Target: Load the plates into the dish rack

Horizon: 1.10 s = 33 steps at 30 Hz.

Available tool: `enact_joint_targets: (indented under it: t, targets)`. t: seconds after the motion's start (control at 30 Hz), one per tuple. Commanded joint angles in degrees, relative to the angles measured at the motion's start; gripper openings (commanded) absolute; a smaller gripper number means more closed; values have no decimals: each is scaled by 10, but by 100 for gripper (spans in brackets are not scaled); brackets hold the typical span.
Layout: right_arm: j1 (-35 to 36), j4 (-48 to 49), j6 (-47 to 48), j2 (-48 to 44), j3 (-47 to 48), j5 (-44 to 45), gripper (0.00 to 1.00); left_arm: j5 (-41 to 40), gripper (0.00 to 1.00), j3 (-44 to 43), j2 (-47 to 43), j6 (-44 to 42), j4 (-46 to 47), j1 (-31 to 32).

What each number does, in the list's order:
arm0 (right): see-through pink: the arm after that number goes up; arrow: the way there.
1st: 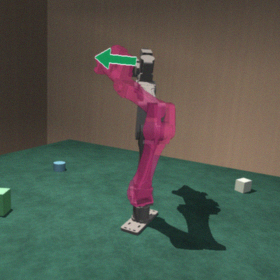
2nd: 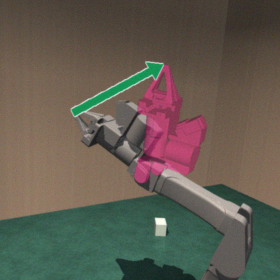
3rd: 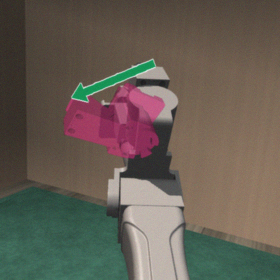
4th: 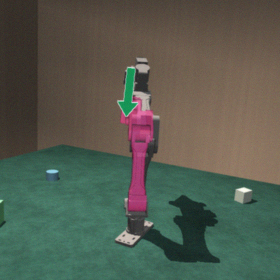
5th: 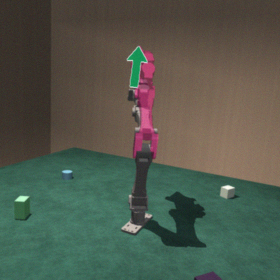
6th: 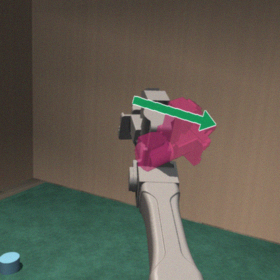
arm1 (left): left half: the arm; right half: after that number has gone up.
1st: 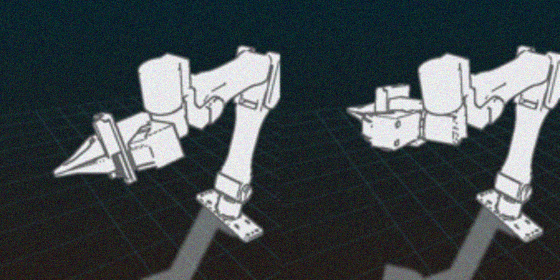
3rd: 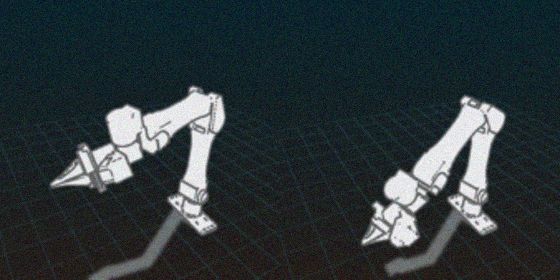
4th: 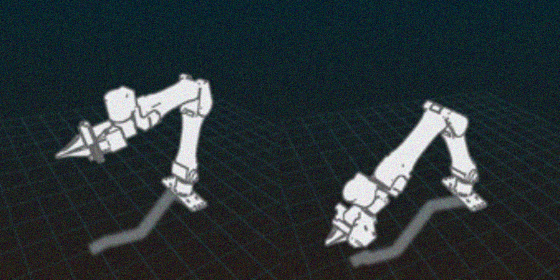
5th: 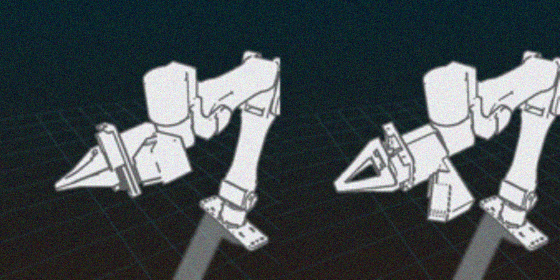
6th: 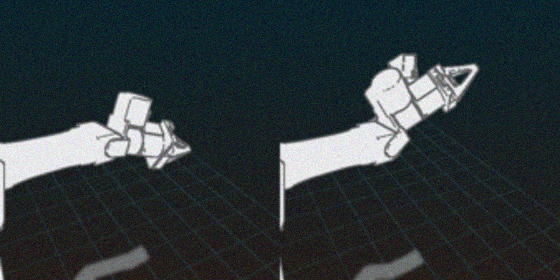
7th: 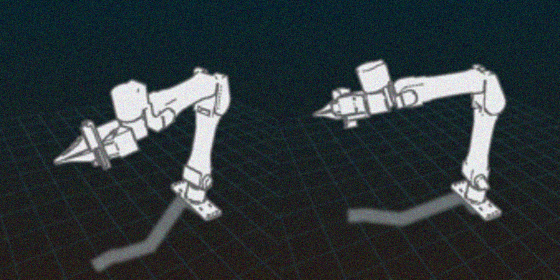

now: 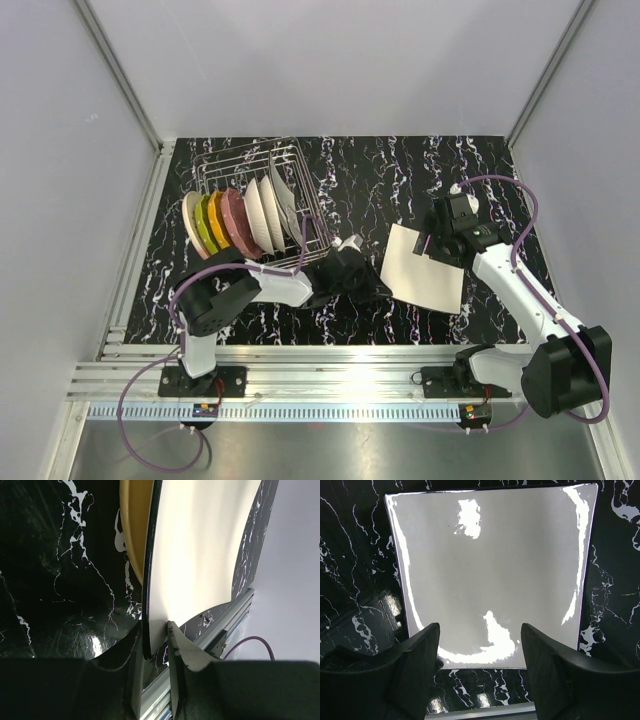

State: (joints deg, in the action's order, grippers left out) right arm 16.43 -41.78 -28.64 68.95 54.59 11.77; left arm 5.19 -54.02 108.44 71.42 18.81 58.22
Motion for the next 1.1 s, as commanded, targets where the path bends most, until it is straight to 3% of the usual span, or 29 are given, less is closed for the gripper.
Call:
enact_joint_targets:
  t: [0.0, 0.27, 0.53, 0.77, 1.07]
  targets:
    - [-5, 1, 16, -8, 11, -17, 73, -46, 0, -13, -35, -32, -35, -21]
    - [-3, -9, 11, 13, 44, -85, 83, -109, 0, -32, -79, -80, -98, -1]
    - [25, -25, -9, 34, 91, -74, 99, -163, 0, -72, -96, -116, -149, 26]
    - [91, -65, -46, 143, 163, -12, 100, -186, 0, -80, -109, -119, -163, 41]
    - [96, -87, -59, 241, 208, 29, 100, -245, 0, -82, -140, -132, -180, 64]
